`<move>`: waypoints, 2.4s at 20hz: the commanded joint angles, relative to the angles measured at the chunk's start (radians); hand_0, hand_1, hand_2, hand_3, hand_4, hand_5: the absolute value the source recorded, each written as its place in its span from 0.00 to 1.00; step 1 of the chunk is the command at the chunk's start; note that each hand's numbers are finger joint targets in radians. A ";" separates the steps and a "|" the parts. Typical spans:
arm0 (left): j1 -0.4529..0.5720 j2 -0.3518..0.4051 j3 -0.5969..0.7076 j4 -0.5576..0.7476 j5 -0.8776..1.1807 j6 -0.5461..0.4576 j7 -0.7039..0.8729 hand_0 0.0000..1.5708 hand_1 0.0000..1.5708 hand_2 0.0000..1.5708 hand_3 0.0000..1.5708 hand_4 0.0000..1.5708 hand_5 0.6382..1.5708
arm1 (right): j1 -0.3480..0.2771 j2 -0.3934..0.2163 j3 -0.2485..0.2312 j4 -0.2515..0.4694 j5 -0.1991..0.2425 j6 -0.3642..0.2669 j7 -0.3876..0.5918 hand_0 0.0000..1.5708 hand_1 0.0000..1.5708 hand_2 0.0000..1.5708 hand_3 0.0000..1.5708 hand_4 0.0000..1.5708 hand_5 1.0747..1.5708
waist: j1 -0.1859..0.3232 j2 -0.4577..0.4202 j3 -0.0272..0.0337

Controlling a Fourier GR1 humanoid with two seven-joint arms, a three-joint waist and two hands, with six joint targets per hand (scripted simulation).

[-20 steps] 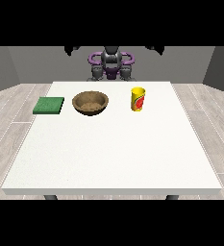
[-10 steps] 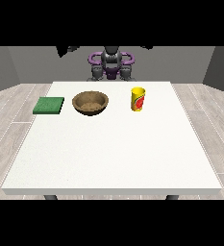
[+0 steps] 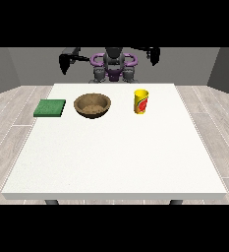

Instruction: Pick the cup and pour the ball into the bowl, then pick the bowl and place it on the pad

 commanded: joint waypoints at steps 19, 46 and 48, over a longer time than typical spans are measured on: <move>-0.264 0.048 0.186 0.660 -0.067 0.022 -0.451 0.00 0.00 0.00 0.00 0.00 0.64 | -0.137 -0.142 -0.124 0.323 -0.063 0.163 -0.235 0.00 0.00 0.00 0.00 0.00 0.98 | -0.071 0.133 -0.0001; -0.472 0.040 0.131 0.976 -0.368 0.531 -0.513 0.86 0.86 1.00 1.00 0.60 0.95 | -0.265 -0.380 -0.278 0.578 -0.167 0.352 -0.279 0.00 0.00 0.00 0.00 0.00 0.97 | -0.136 0.172 0.0021; -0.450 0.084 0.083 0.968 -0.418 0.483 -0.445 0.86 0.86 1.00 1.00 0.63 0.96 | -0.214 -0.338 -0.260 0.595 -0.144 0.305 -0.247 0.00 0.00 0.00 0.00 0.00 0.97 | -0.093 0.043 0.0023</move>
